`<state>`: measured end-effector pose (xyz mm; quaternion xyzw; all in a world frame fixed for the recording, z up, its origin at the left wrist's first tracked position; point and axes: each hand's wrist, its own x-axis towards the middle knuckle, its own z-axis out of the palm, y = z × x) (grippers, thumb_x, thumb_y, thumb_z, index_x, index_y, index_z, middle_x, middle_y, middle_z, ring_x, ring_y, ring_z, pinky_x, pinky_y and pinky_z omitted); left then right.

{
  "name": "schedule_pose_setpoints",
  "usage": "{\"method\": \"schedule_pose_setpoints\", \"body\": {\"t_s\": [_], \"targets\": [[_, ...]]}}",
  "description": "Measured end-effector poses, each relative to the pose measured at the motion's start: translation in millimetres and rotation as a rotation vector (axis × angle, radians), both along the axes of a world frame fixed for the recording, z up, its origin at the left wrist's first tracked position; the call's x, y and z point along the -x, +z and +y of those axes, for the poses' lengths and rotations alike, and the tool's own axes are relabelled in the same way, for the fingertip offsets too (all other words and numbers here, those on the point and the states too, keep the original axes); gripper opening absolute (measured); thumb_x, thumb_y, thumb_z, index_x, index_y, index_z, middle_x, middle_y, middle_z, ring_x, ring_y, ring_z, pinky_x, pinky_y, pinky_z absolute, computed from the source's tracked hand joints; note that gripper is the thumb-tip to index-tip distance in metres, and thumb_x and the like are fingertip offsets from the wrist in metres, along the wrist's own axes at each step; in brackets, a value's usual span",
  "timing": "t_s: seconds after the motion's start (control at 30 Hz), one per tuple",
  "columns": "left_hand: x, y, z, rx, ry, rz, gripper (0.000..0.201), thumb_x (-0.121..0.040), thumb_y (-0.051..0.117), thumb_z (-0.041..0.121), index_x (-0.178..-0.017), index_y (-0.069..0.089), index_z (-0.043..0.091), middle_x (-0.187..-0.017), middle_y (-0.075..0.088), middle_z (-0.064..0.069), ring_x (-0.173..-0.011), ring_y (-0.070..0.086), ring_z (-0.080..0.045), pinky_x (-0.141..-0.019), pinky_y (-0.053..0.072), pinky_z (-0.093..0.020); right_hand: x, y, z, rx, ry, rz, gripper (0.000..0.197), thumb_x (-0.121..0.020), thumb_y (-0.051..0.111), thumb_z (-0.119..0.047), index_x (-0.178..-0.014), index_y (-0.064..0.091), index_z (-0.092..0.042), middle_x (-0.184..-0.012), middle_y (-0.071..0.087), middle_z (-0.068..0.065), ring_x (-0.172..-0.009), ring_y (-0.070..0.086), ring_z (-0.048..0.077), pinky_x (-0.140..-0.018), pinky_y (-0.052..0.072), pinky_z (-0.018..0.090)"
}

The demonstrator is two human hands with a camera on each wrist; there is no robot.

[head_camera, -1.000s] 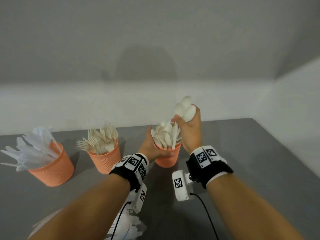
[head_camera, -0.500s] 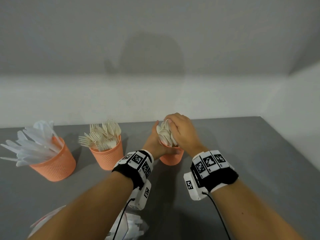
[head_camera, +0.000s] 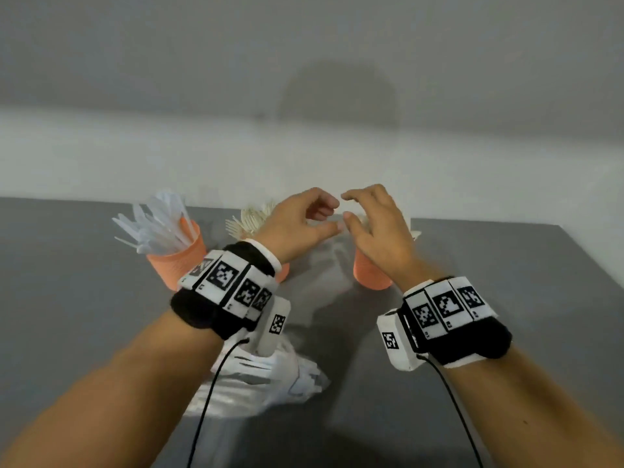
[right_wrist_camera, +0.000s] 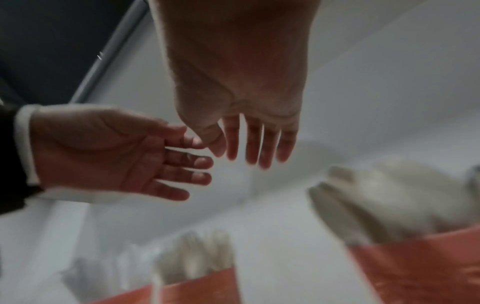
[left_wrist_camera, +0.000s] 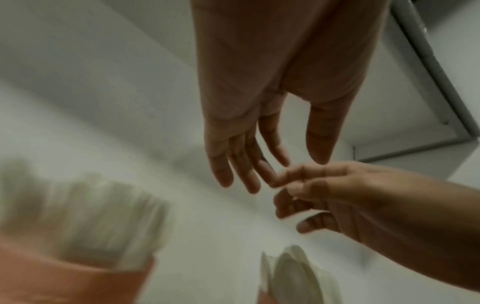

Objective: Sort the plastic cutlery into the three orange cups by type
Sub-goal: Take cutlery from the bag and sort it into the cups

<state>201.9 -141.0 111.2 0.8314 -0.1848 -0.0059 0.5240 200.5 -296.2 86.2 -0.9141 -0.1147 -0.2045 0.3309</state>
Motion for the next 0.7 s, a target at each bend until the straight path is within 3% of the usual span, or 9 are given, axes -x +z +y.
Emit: {"method": "schedule_pose_setpoints", "body": {"t_s": [0.1,0.17,0.23,0.3,0.33,0.43,0.5,0.6,0.7], "targets": [[28,-8,62,-0.147,-0.05,0.031,0.011,-0.076,0.069,0.028,-0.075,0.062,0.018,-0.074,0.061,0.004,-0.071,0.055,0.0,-0.072,0.045,-0.015,27,0,44,-0.053,0.284,0.139,0.018,-0.085,0.056,-0.004,-0.099,0.068,-0.004,-0.093,0.067,0.014,-0.081,0.06,0.022,-0.07,0.041,0.025],[43,-30,100,-0.404,-0.03,0.107,0.038,-0.073,0.063,0.046,-0.078,0.068,0.009,-0.076,0.063,-0.004,-0.073,0.056,-0.007,-0.07,0.042,-0.025,44,-9,73,-0.026,0.468,0.212,0.016,-0.083,0.056,0.0,-0.091,0.069,0.0,-0.088,0.069,0.017,-0.077,0.06,0.026,-0.066,0.04,0.021],[58,-61,131,-0.657,0.033,0.235,0.032,-0.078,0.063,0.043,-0.088,0.071,0.014,-0.1,0.059,-0.005,-0.097,0.056,-0.016,-0.083,0.04,-0.025,57,-28,99,0.074,0.601,0.319,0.017,-0.084,0.056,-0.001,-0.093,0.071,-0.001,-0.092,0.069,0.016,-0.083,0.061,0.025,-0.068,0.038,0.012],[73,-89,153,-0.814,0.135,0.325,0.017,-0.081,0.065,0.037,-0.094,0.07,0.027,-0.123,0.047,-0.006,-0.124,0.042,-0.022,-0.104,0.03,-0.025,68,-48,119,0.212,0.664,0.495,0.02,-0.085,0.058,-0.006,-0.101,0.07,-0.003,-0.102,0.066,0.014,-0.094,0.06,0.025,-0.075,0.038,0.017],[79,-101,160,-0.85,0.167,0.379,0.024,-0.08,0.065,0.041,-0.101,0.068,0.03,-0.129,0.044,-0.007,-0.13,0.036,-0.025,-0.109,0.026,-0.027,72,-59,127,0.298,0.67,0.551,0.025,-0.083,0.062,-0.01,-0.107,0.067,-0.004,-0.11,0.062,0.014,-0.101,0.058,0.026,-0.08,0.039,0.021],[97,-119,168,-0.855,0.138,0.502,0.061,-0.079,0.065,0.04,-0.135,0.043,0.028,-0.133,0.046,-0.007,-0.121,0.037,-0.025,-0.106,0.031,-0.028,80,-85,134,0.626,0.578,0.583,0.069,-0.071,0.076,-0.029,-0.129,0.045,-0.007,-0.131,0.043,0.014,-0.123,0.039,0.028,-0.102,0.033,0.033],[102,-126,166,-0.872,0.119,0.469,0.071,-0.08,0.064,0.031,-0.141,0.028,0.026,-0.128,0.05,-0.008,-0.114,0.041,-0.027,-0.102,0.034,-0.027,83,-92,132,0.728,0.516,0.603,0.092,-0.066,0.079,-0.036,-0.138,0.03,-0.006,-0.138,0.034,0.016,-0.129,0.03,0.031,-0.108,0.028,0.037],[102,-127,158,-0.675,0.194,0.438,0.072,-0.08,0.059,0.014,-0.142,0.025,0.027,-0.106,0.051,-0.014,-0.106,0.052,-0.034,-0.091,0.043,-0.03,86,-97,133,0.781,0.468,0.573,0.098,-0.066,0.076,-0.041,-0.14,0.024,-0.004,-0.138,0.035,0.016,-0.128,0.031,0.031,-0.108,0.027,0.036],[98,-129,152,-0.288,0.296,0.468,0.069,-0.076,0.053,-0.007,-0.135,0.038,0.025,-0.084,0.057,-0.011,-0.069,0.056,-0.026,-0.061,0.05,-0.031,90,-103,135,0.767,0.401,0.566,0.085,-0.068,0.073,-0.04,-0.134,0.033,-0.005,-0.134,0.042,0.012,-0.124,0.038,0.029,-0.104,0.031,0.035]]}}
